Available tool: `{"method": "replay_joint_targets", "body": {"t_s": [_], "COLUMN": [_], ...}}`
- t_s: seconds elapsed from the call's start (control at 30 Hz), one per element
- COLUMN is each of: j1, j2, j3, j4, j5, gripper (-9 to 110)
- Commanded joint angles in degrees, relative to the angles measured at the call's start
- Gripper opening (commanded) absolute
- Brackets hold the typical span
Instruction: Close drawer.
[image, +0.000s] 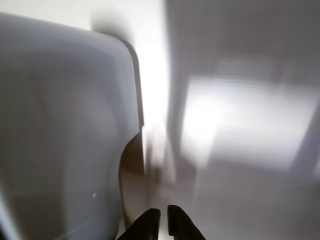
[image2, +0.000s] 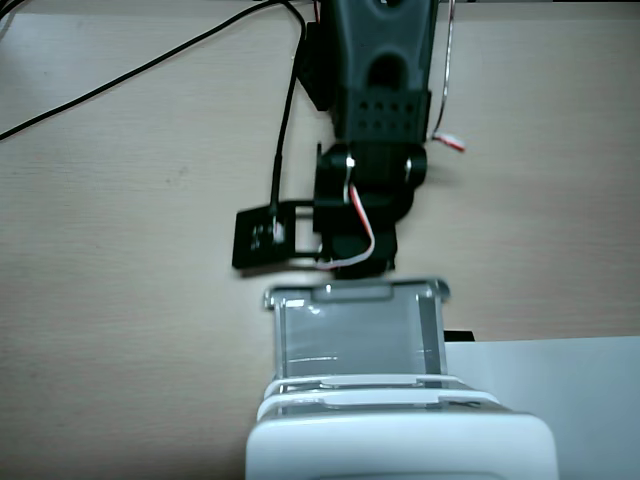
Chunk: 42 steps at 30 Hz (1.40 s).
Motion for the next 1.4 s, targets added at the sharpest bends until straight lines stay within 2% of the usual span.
{"method": "replay_joint_targets", "body": {"t_s": [0.0,0.3,0.47,0.7,0.9,1.37], "j1": [0.53,0.62,0.53,0.97,0.44,4.31], "j2": [-5.10,-19.42,-23.12,-20.48,-5.36,-1.41], "j3": [-10.37,-29.18,-34.19,-32.87,-16.17,-10.72], "j4": [-0.88,1.32,2.46,7.91,7.38,11.95], "j5": [0.44,-1.14,-2.37,-3.43,-9.76,-6.15], "gripper": [0,0,0,0,0,0]}}
